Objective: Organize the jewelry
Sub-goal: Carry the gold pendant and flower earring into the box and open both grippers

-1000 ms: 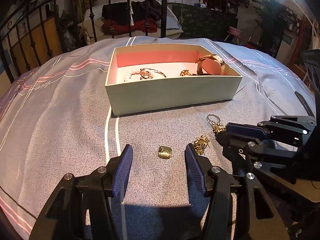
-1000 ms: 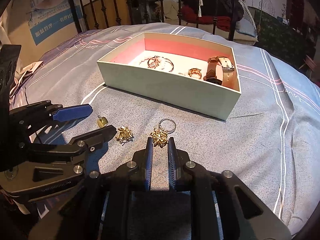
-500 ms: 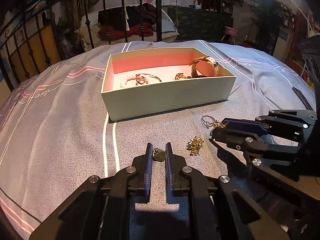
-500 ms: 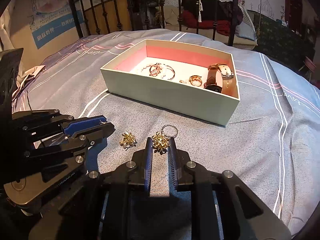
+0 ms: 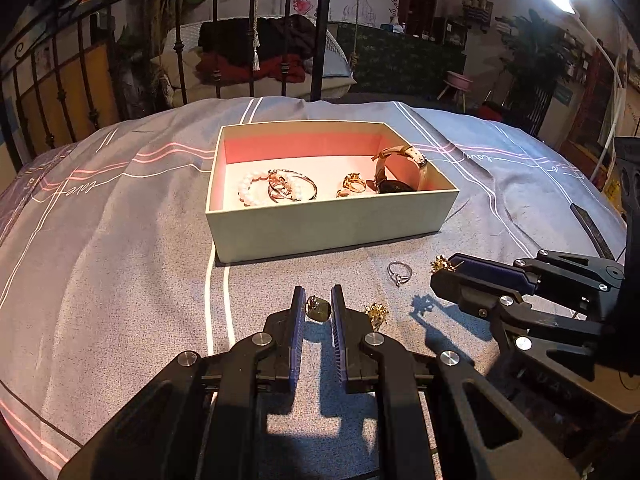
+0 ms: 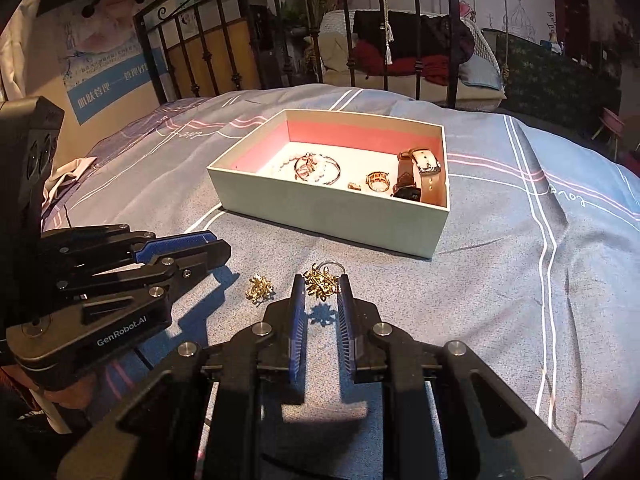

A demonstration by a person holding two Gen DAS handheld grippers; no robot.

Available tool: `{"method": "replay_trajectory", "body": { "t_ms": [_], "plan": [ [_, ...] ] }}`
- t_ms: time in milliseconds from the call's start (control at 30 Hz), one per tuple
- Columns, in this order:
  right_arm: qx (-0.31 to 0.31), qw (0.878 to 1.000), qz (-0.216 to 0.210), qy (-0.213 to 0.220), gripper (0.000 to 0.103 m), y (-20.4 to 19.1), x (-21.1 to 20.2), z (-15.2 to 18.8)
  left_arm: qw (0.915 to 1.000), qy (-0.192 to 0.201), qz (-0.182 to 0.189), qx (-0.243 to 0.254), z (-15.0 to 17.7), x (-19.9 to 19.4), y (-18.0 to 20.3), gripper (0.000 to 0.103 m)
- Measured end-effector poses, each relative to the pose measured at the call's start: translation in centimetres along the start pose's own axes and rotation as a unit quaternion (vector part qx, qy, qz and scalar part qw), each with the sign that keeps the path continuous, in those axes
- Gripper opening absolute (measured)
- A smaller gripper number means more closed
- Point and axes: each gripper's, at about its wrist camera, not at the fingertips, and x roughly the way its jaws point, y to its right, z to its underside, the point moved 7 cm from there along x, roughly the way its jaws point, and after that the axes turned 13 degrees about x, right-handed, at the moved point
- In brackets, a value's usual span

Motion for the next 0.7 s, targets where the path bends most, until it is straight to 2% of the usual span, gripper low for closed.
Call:
{"method": "replay_trajectory", "body": {
  "t_ms": [467, 700],
  "plan": [
    [-0.001, 0.998, 0.000, 0.062, 0.017, -0.6, 0.0, -5.9, 0.9990, 0.039, -0.013, -0.018, -5.6, 0.7, -1.9, 0.013],
    [0.009, 0.997, 0.011, 0.070, 0.017, 0.1, 1.6, -8.6, 0.9979, 0.046, -0.020, -0.041, -8.5, 2.3, -3.7, 0.013]
  ]
}}
